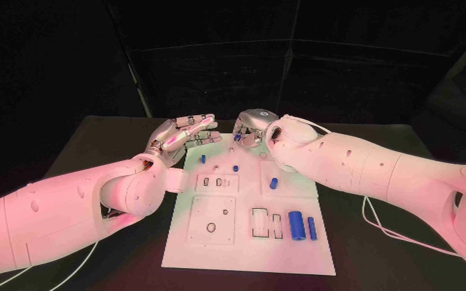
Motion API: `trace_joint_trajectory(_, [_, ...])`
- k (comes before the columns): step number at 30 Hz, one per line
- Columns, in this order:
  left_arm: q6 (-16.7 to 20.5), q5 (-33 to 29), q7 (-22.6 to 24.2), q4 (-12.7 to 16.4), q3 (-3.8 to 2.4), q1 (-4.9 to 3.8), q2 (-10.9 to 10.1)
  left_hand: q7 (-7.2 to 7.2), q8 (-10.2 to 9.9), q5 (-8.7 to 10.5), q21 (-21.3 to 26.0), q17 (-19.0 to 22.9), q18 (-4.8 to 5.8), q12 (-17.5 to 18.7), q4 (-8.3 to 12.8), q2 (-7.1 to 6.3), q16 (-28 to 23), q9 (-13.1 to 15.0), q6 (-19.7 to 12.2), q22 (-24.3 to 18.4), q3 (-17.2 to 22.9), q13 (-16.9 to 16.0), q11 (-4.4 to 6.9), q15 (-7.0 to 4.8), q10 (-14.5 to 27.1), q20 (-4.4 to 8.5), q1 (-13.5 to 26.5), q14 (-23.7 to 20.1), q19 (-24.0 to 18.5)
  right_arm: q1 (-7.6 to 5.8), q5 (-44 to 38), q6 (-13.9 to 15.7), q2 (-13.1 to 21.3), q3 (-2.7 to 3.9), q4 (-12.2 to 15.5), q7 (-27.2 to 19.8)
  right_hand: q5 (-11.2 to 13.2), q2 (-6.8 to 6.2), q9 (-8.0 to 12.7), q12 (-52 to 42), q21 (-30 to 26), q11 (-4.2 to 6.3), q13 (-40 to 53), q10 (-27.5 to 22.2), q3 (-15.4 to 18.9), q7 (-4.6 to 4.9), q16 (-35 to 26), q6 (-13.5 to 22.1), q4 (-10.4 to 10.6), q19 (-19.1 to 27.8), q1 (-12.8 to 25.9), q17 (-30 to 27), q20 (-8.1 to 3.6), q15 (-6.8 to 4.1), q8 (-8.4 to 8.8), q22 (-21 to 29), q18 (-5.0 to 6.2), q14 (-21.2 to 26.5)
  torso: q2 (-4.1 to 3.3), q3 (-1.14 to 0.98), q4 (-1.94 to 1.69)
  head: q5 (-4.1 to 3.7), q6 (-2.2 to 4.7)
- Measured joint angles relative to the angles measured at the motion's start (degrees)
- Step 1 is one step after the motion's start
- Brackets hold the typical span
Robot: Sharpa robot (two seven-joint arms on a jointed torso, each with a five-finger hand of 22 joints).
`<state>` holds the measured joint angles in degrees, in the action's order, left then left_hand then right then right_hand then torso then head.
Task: Assemble the parts on the task board
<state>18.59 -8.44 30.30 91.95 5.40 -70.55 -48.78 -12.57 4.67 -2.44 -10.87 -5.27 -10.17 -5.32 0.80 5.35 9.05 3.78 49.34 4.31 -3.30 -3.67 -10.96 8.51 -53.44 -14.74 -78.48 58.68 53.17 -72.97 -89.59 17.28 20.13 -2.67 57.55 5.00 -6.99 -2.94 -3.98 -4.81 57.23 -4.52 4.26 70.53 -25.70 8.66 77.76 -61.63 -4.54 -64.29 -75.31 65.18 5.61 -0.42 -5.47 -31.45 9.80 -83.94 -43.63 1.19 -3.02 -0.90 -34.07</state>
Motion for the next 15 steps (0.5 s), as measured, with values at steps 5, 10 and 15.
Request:
trace_joint_trajectory(5, [0.0, 0.0, 0.0, 0.1, 0.0, -0.21, 0.0, 0.0, 0.0, 0.0, 0.0, 0.1, 0.0, 0.0, 0.2, 0.0, 0.0, 0.0, 0.0, -0.1, 0.2, 0.0, 0.0, 0.0, 0.0, 0.0, 0.0, 0.0, 0.0, -0.04, 0.1, 0.1, -0.5, 0.12, -0.5, -0.1, 0.0, 0.0, 0.0, 0.0, 0.0, 0.0, -0.1, 0.0, -0.1, 0.17, 0.0, 0.2, 0.1, 0.0, 0.0, 0.0, 0.0, 0.0, 0.02, 0.0, 0.0, 0.0, -0.2, 0.01, 0.03, 0.12, 0.08])
trace_joint_trajectory(10, [0.0, 0.0, 0.0, 0.1, 0.0, -0.23, 0.0, 0.0, 0.0, 0.0, 0.0, 0.1, 0.0, 0.0, 0.2, 0.0, 0.0, 0.0, 0.0, -0.1, 0.2, 0.0, 0.0, 0.0, 0.0, 0.0, 0.0, 0.0, 0.0, 0.07, 0.2, 0.5, -0.9, 0.05, -1.2, -0.1, -0.2, -0.22, 0.1, 0.3, 0.0, -0.21, -0.1, -0.2, -0.3, 0.37, 0.0, 0.4, 0.3, 0.0, 0.2, -0.1, 0.0, 0.0, 0.36, -0.1, 0.0, 0.0, -0.29, 0.03, 0.03, 0.13, 0.01])
trace_joint_trajectory(15, [0.0, 0.0, -0.1, 0.2, 0.0, -0.34, 0.0, 0.0, 0.0, 0.0, 0.0, 0.1, 0.0, 0.0, 0.2, 0.0, 0.0, 0.0, 0.0, -0.1, 0.2, 0.0, 0.0, 0.0, 0.0, 0.0, 0.0, 0.0, 0.0, 0.16, 0.4, 1.0, -1.1, 0.04, -1.5, -0.1, -0.2, -0.24, 0.1, 0.6, 0.0, -0.41, -0.2, -0.4, -0.3, 0.37, 0.0, 0.4, 0.3, 0.0, 0.2, 0.0, 0.0, 0.0, 0.4, -0.1, 0.0, 0.0, -0.35, 0.05, 0.03, 0.32, 0.02])
